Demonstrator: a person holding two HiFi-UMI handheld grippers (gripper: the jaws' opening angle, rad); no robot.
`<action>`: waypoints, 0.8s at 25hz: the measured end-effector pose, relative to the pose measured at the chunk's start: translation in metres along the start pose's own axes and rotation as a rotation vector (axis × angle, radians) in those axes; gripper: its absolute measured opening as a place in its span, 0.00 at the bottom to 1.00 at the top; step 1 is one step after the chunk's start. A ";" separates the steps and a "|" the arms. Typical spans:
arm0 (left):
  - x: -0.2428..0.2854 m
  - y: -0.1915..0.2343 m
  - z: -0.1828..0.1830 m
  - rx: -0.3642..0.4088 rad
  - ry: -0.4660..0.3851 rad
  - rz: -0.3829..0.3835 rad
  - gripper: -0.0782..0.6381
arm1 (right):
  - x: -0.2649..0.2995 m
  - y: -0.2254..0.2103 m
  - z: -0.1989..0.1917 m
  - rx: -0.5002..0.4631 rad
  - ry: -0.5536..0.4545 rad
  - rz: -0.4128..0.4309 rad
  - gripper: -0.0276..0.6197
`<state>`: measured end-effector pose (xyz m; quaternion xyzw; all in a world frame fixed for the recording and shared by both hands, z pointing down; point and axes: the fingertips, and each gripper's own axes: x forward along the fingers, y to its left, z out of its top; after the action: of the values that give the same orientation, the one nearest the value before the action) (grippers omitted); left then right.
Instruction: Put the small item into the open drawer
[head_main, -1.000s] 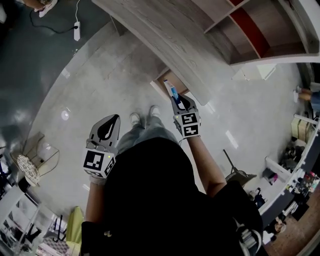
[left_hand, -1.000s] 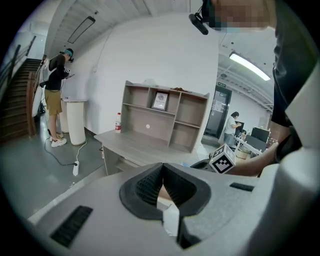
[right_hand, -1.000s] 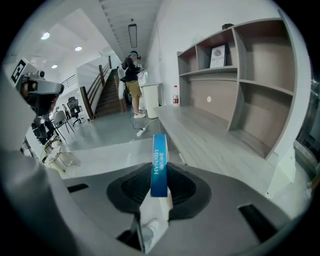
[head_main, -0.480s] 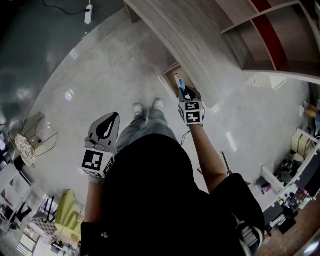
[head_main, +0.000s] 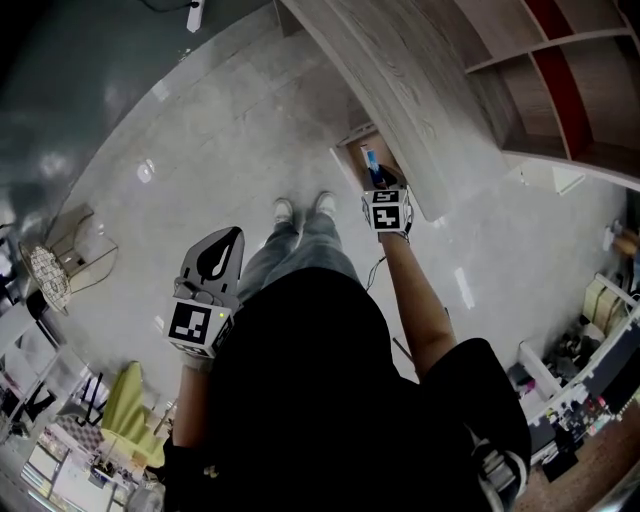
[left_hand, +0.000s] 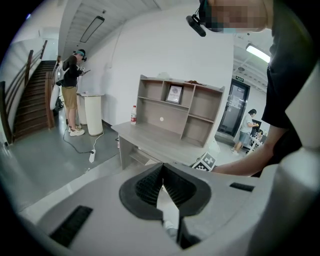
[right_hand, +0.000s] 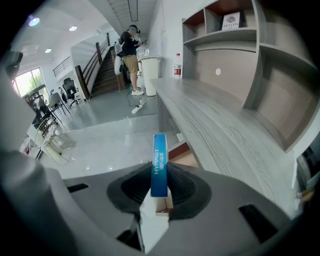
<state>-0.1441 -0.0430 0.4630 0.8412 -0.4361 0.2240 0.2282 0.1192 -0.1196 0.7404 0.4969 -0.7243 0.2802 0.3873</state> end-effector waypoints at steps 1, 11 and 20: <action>-0.001 0.000 -0.002 -0.002 0.004 0.002 0.11 | 0.005 -0.001 -0.002 0.003 0.005 -0.003 0.19; -0.001 0.001 -0.009 -0.021 0.031 0.012 0.11 | 0.029 -0.007 -0.008 -0.017 0.054 -0.022 0.19; 0.000 0.002 -0.005 -0.024 0.015 0.008 0.11 | 0.035 -0.007 -0.006 -0.005 0.060 -0.032 0.20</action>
<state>-0.1467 -0.0408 0.4674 0.8350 -0.4403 0.2258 0.2407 0.1198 -0.1352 0.7732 0.4989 -0.7050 0.2869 0.4144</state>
